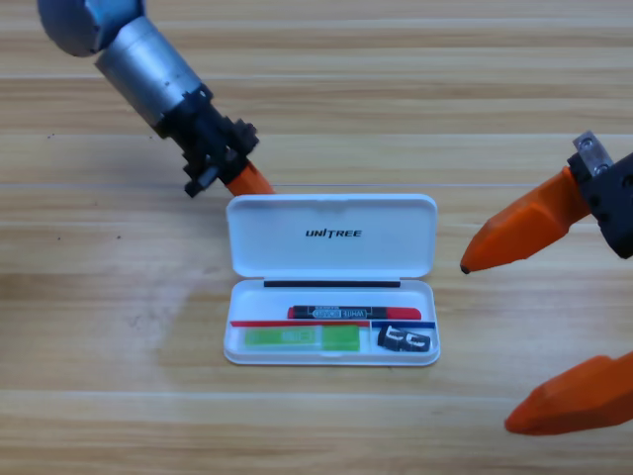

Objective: Clean up eraser and pencils

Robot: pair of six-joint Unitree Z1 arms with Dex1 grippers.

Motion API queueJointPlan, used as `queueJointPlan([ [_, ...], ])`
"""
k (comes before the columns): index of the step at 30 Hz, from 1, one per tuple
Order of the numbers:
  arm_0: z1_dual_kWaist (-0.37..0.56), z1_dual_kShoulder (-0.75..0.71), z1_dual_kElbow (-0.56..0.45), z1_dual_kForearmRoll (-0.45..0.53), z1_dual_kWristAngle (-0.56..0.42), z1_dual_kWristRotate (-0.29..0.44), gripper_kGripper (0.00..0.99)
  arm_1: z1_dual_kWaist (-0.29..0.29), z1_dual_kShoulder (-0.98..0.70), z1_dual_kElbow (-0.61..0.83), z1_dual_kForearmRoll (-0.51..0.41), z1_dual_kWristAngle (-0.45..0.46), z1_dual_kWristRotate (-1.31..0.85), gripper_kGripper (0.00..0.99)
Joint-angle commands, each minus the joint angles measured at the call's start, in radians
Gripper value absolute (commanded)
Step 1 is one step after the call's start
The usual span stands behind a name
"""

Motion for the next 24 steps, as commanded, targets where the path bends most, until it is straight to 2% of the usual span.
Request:
queueJointPlan([
  [1, -0.061, -0.001, 0.048, 0.013, -0.007, -0.008, 0.0, -0.005, -0.013, 0.035, -0.017, 0.016, 0.012, 0.986],
  [11, -0.104, -0.016, 0.051, 0.011, 0.016, -0.05, 0.0, -0.005, -0.001, 0.033, -0.017, 0.028, 0.012, 0.986],
  [24, -0.15, -0.039, 0.091, 0.004, 0.045, -0.063, 0.0, -0.005, 0.013, 0.03, -0.017, 0.037, 0.012, 0.986],
])
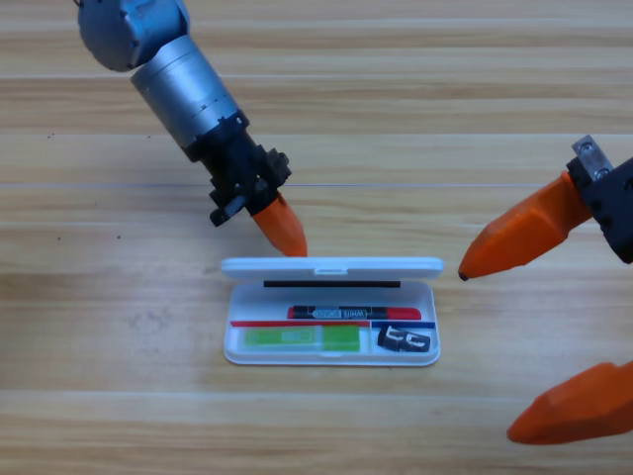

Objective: Clean up eraser and pencils

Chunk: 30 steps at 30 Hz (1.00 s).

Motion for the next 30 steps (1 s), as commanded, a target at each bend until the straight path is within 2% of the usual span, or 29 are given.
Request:
queueJointPlan([
  [1, -0.044, -0.016, 0.048, 0.004, 0.011, -0.014, 0.0, -0.005, 0.013, 0.029, -0.017, 0.014, 0.012, 0.986],
  [30, -0.081, -0.039, 0.245, -0.162, 0.041, -0.042, 0.0, -0.005, 0.013, 0.029, -0.009, 0.014, 0.011, 0.986],
])
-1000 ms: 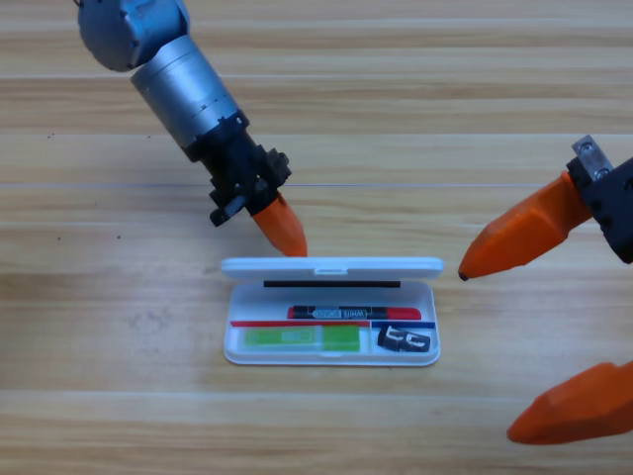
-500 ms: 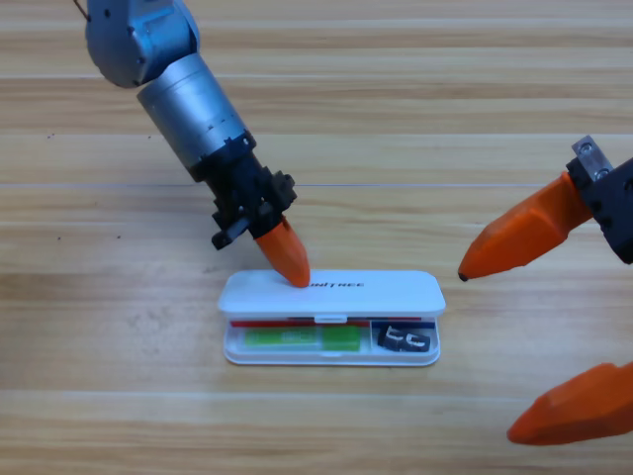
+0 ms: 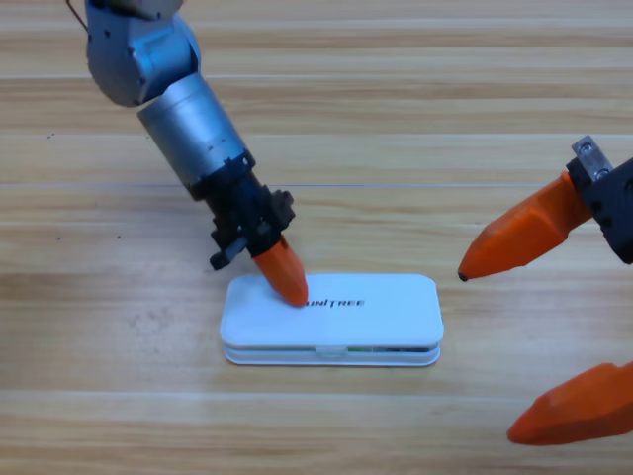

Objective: Clean up eraser and pencils

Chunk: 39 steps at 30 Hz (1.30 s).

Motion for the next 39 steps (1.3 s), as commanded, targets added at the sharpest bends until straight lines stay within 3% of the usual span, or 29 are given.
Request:
queueJointPlan([
  [1, -0.03, 0.011, 0.059, -0.038, 0.018, -0.017, 0.0, -0.005, 0.013, 0.029, -0.009, 0.013, 0.011, 0.986],
  [18, -0.053, 0.014, 0.209, -0.217, 0.056, -0.053, 0.0, -0.005, 0.021, 0.032, -0.009, 0.013, 0.009, 0.986],
  [22, -0.055, -0.001, 0.206, -0.22, 0.064, -0.063, 0.0, -0.005, 0.021, 0.032, -0.008, 0.013, 0.009, 0.986],
  [26, -0.056, -0.126, 0.203, -0.173, 0.062, -0.073, 0.0, -0.005, 0.021, 0.033, -0.008, 0.013, 0.009, 0.986],
  [30, -0.082, -0.279, 0.166, -0.061, 0.064, -0.081, 0.0, -0.005, 0.021, 0.033, -0.008, 0.013, 0.009, 0.986],
  [39, -0.208, -0.546, 0.168, 0.104, 0.099, -0.104, 0.0, -0.005, 0.024, 0.032, -0.008, 0.011, 0.009, 0.986],
])
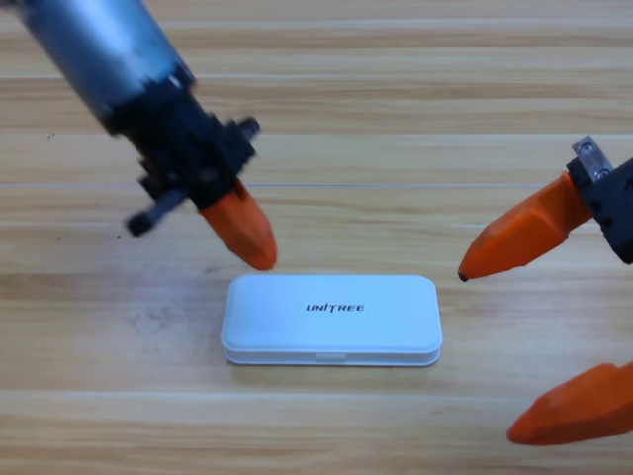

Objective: Clean up eraser and pencils

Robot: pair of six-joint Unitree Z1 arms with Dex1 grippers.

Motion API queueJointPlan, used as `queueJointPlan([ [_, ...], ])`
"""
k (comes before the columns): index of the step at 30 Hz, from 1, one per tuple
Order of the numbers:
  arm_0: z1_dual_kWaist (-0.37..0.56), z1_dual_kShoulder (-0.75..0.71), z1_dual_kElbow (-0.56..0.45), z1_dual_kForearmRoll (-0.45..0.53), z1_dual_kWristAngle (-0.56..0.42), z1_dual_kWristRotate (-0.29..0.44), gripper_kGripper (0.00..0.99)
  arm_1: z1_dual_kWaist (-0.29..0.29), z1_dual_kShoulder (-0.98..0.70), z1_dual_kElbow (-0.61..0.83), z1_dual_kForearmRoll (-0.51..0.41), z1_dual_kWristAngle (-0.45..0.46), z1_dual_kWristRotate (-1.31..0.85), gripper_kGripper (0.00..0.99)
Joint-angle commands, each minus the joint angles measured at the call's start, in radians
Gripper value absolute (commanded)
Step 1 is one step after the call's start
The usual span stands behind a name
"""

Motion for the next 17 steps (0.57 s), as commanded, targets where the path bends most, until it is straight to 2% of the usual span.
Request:
queueJointPlan([
  [1, -0.136, -0.146, 0.025, 0.057, 0.041, -0.051, 0.0, -0.005, 0.025, 0.032, -0.008, 0.011, 0.009, 0.986],
  [5, -0.21, -0.189, 0.039, 0.065, 0.049, -0.128, 0.0, -0.005, 0.028, 0.032, -0.008, 0.011, 0.009, 0.986],
  [9, -0.248, -0.202, 0.038, 0.065, 0.05, -0.146, 0.021, -0.005, 0.03, 0.032, -0.008, 0.011, 0.009, 0.986],
  [10, -0.253, -0.203, 0.039, 0.071, 0.058, -0.147, 0.202, -0.005, 0.03, 0.032, -0.008, 0.011, 0.009, 0.986],
  [13, -0.253, -0.217, 0.051, 0.082, 0.064, -0.161, 0.92, -0.005, 0.03, 0.033, -0.008, 0.011, 0.009, 0.986],
  [14, -0.253, -0.222, 0.051, 0.08, 0.064, -0.163, 0.985, -0.005, 0.03, 0.032, -0.008, 0.011, 0.009, 0.986],
  [17, -0.253, -0.237, 0.059, 0.08, 0.068, -0.172, 0.99, -0.004, 0.033, 0.033, -0.008, 0.011, 0.008, 0.986],
])
